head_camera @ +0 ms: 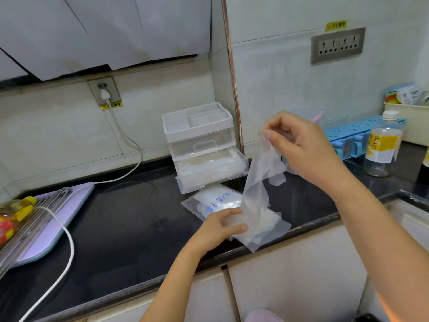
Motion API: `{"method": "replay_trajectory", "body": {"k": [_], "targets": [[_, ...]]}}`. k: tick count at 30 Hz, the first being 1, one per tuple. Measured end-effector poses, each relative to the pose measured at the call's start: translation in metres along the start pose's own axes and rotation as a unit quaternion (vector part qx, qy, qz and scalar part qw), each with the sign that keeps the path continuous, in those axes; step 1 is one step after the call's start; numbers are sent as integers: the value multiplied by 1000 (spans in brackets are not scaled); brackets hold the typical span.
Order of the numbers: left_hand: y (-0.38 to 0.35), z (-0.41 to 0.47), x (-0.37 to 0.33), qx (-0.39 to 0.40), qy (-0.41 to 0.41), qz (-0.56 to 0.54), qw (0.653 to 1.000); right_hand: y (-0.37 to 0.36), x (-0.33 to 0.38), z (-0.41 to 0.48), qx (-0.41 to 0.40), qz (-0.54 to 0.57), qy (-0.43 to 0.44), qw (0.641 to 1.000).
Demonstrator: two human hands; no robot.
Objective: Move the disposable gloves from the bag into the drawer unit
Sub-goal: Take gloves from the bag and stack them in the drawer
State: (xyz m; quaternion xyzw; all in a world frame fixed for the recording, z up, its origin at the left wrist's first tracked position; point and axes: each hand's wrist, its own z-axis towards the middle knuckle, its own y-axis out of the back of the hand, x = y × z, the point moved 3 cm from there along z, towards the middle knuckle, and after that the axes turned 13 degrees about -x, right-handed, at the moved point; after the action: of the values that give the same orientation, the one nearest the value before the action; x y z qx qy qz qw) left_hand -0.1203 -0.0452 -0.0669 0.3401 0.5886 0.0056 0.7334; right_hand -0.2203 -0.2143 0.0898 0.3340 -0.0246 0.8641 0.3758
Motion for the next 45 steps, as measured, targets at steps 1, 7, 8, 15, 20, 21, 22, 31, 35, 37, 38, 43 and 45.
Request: {"method": "replay_trajectory", "body": {"k": [1,7,8,15,20,21,22,31,35,37,38,43,45], "targets": [[8,-1,-7,-1,-5,-38,999,-4,7,7,28,-17,6,999],[40,-13,-60,-7,-85,-229,970,-35,9,33,116,-167,19,979],[39,-14,-66,-9,-97,-212,973,-40,7,35,137,-158,12,978],[37,-2,-81,-223,-63,-207,951,-51,-13,42,232,-110,-30,966],[59,19,-86,-242,-74,-78,964,-55,-38,58,366,-266,-51,890],[63,23,-87,-244,-82,-44,965,-57,-35,61,379,-280,-46,881],[68,27,-87,-250,-91,-14,964,-60,-30,64,379,-280,-40,881],[107,50,-102,-316,-172,166,918,-116,-21,88,405,-234,-74,881],[137,59,-82,-349,-119,168,914,-132,-38,105,355,-34,-155,921],[153,63,-69,-356,-81,145,920,-137,-47,113,324,23,-163,931],[160,64,-66,-364,-67,140,918,-140,-50,115,318,44,-161,933],[185,76,-81,-458,-126,182,861,-152,-61,128,202,143,-197,949],[184,74,-94,-488,-195,202,827,-152,-68,131,146,188,-199,951]]}}
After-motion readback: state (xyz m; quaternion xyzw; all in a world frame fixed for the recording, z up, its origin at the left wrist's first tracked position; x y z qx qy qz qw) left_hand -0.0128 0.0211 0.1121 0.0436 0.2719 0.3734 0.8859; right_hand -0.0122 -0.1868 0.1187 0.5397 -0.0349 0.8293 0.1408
